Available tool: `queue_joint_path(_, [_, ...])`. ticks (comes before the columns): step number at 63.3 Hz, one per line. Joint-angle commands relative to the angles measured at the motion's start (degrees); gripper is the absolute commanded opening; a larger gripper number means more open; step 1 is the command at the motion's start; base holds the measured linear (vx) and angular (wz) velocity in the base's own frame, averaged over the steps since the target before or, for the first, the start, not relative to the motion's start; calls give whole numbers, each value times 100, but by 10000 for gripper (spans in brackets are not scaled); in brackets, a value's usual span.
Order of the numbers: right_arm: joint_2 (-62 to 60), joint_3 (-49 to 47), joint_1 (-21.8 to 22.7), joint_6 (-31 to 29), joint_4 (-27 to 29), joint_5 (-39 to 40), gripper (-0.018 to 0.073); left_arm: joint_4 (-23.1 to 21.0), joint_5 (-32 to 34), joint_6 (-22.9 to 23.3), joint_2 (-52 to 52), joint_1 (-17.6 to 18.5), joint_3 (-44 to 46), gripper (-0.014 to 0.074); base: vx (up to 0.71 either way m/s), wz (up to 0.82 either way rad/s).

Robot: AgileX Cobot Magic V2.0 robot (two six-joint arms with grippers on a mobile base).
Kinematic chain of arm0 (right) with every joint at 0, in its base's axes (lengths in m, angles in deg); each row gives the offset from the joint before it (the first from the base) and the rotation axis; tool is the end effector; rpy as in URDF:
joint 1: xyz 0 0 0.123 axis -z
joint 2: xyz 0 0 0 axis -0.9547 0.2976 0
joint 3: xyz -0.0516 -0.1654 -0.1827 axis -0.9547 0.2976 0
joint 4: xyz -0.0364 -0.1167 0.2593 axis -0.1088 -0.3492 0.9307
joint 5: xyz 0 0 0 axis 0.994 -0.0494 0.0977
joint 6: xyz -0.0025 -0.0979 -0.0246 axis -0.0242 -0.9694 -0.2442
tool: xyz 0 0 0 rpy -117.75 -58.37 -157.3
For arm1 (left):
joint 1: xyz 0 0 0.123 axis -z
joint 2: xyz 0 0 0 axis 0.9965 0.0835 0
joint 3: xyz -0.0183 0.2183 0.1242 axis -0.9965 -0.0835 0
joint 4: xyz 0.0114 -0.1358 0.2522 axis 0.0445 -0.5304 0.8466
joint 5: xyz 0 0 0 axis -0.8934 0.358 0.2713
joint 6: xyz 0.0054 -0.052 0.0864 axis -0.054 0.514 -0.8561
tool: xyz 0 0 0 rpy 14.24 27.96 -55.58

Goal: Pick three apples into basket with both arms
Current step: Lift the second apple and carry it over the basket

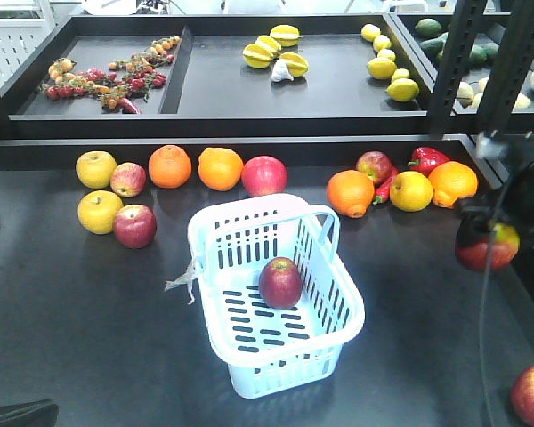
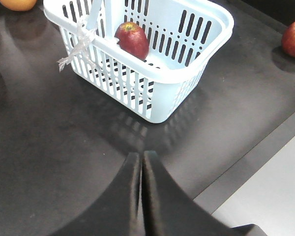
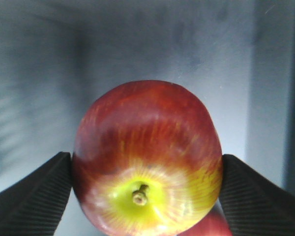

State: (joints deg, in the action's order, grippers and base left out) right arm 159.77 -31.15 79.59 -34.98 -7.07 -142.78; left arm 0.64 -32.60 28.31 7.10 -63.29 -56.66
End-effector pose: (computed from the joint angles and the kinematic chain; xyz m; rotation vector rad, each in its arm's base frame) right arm 0.4007 -0.0356 0.1907 -0.0458 2.8836 0.1362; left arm 0.1436 -0.0862 0.2083 0.5999 2.0927 -0.4842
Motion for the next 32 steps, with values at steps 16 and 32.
queue_joint_path(16, [-1355,-134,-94,-712,1599,-1109,124,-166,334,42,28,12,140,-7,0,0])
queue_joint_path(32, [-1419,-122,-1281,-644,1942,-1075,129,-171,334,42,28,12,140,-7,0,0])
